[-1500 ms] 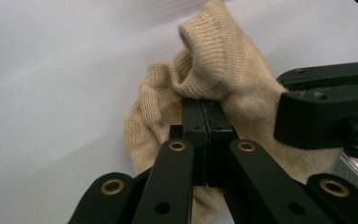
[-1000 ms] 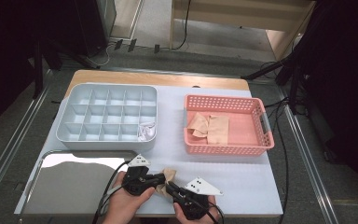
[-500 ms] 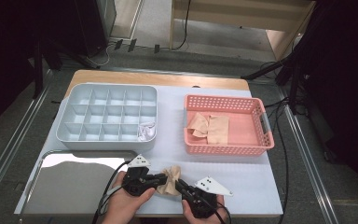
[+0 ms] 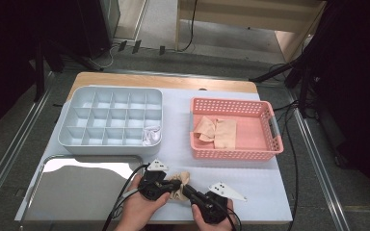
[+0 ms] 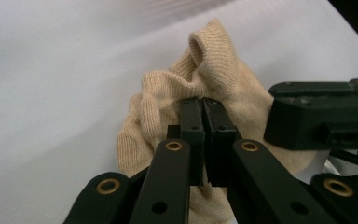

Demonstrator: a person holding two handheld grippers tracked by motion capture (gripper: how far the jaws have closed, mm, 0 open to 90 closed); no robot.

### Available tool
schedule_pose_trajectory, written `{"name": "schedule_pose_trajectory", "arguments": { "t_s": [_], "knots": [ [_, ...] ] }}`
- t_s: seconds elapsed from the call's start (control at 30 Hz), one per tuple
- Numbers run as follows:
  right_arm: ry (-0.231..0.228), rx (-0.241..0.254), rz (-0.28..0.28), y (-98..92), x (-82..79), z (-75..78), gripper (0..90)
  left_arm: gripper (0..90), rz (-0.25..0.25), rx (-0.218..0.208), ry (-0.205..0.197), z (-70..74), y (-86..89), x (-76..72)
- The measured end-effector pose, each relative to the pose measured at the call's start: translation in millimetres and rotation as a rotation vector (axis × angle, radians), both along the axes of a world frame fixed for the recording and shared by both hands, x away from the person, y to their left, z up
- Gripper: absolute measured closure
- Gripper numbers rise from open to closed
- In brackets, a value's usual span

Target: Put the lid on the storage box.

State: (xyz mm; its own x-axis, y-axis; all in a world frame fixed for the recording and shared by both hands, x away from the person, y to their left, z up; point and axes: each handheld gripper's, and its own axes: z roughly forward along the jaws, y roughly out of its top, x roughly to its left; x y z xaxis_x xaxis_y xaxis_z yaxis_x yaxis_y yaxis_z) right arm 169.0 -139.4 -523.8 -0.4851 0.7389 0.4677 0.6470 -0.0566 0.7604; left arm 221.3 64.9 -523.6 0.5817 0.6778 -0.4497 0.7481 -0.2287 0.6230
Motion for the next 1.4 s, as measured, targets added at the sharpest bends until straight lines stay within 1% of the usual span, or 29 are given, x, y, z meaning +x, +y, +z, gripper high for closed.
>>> {"name": "schedule_pose_trajectory", "arguments": {
  "t_s": [0.03,0.07,0.1,0.13,0.17,0.2,0.23,0.33,0.43,0.47,0.53,0.57,0.6,0.63,0.73,0.77,0.8,0.83,0.87,0.93,0.97,1.0,1.07,1.13,1.2,1.27,1.3,1.33,1.4],
  "knots": [
    [-0.008,-0.002,0.005,3.4,-0.4,0.1,85.6,89.1,0.001,-0.023,0.008,-1.8,3.1,0.6],
    [-0.020,-0.009,0.016,6.9,-0.6,0.2,85.5,88.9,0.007,-0.050,0.028,-3.5,6.9,1.4],
    [-0.025,-0.017,0.024,10.8,-1.2,0.7,85.5,88.8,0.018,-0.090,0.055,-6.2,12.7,3.7],
    [-0.040,-0.032,0.033,15.2,-1.9,1.2,85.4,88.7,0.024,-0.111,0.069,-7.7,15.5,4.4],
    [-0.052,-0.047,0.041,18.6,-2.5,1.4,85.3,88.7,0.019,-0.112,0.071,-8.0,16.8,4.6],
    [-0.059,-0.063,0.043,21.0,-3.2,1.3,85.3,88.1,0.026,-0.106,0.067,-6.7,18.1,4.2],
    [-0.076,-0.078,0.053,24.1,-3.3,0.5,85.2,87.0,0.046,-0.084,0.049,-3.0,21.0,3.2],
    [-0.087,-0.128,0.078,33.7,-4.1,-3.4,84.6,79.9,0.087,-0.046,0.012,3.0,31.5,3.1],
    [-0.101,-0.153,0.077,39.9,-3.5,-3.9,84.2,79.2,0.103,-0.049,0.005,5.8,44.7,3.3],
    [-0.099,-0.158,0.076,41.3,-3.1,-3.4,84.1,79.0,0.107,-0.059,0.005,6.7,48.0,3.0],
    [-0.108,-0.166,0.075,43.6,-1.7,-3.3,83.9,78.3,0.109,-0.092,0.005,9.2,56.3,1.9],
    [-0.108,-0.175,0.075,44.9,-1.3,-2.7,83.8,77.4,0.105,-0.114,0.010,10.3,58.4,1.5],
    [-0.109,-0.179,0.072,45.9,-1.1,-2.5,83.6,75.7,0.090,-0.146,0.016,11.4,59.5,1.6],
    [-0.113,-0.186,0.076,46.8,-0.8,-2.2,83.2,73.0,0.086,-0.161,0.020,12.8,58.5,1.6],
    [-0.126,-0.210,0.085,51.5,-1.0,-1.6,80.9,61.4,0.053,-0.149,0.020,17.5,47.9,3.5],
    [-0.139,-0.226,0.092,53.9,-1.4,-1.1,80.4,60.2,0.052,-0.142,0.022,18.3,44.8,3.9],
    [-0.145,-0.237,0.096,55.3,-2.0,-0.7,79.8,59.9,0.057,-0.118,0.015,18.9,41.3,5.0],
    [-0.155,-0.249,0.098,57.1,-2.7,-0.5,79.1,60.6,0.062,-0.096,0.011,18.7,38.9,6.0],
    [-0.159,-0.254,0.102,58.1,-3.4,-0.3,78.4,63.8,0.064,-0.075,0.013,17.5,36.7,7.7],
    [-0.169,-0.261,0.115,58.7,-5.1,0.0,75.9,71.7,0.071,-0.052,0.023,13.2,36.1,11.2],
    [-0.174,-0.255,0.127,57.8,-6.2,0.4,74.5,76.0,0.070,-0.056,0.027,11.9,36.7,11.9],
    [-0.176,-0.252,0.141,56.5,-7.4,1.4,73.8,78.1,0.068,-0.052,0.025,11.4,37.7,12.2],
    [-0.184,-0.239,0.165,53.8,-10.6,4.5,73.1,80.2,0.074,-0.043,0.012,12.0,38.6,11.7],
    [-0.191,-0.216,0.183,50.5,-14.9,9.6,73.6,80.7,0.081,-0.041,0.006,12.5,40.0,11.6],
    [-0.210,-0.208,0.176,46.1,-18.7,14.6,77.5,80.7,0.092,-0.050,0.006,12.3,41.8,11.3],
    [-0.228,-0.208,0.137,40.9,-21.1,18.3,81.7,80.7,0.090,-0.053,0.007,12.0,44.6,11.0],
    [-0.227,-0.215,0.120,39.4,-20.5,18.3,82.9,80.6,0.086,-0.048,0.011,12.0,46.0,10.8],
    [-0.214,-0.234,0.110,39.5,-17.9,16.0,82.9,80.6,0.090,-0.049,0.008,11.6,46.2,10.4],
    [-0.192,-0.242,0.117,43.2,-14.1,9.9,82.6,80.5,0.094,-0.049,0.008,10.4,46.0,9.5]
  ]
}}
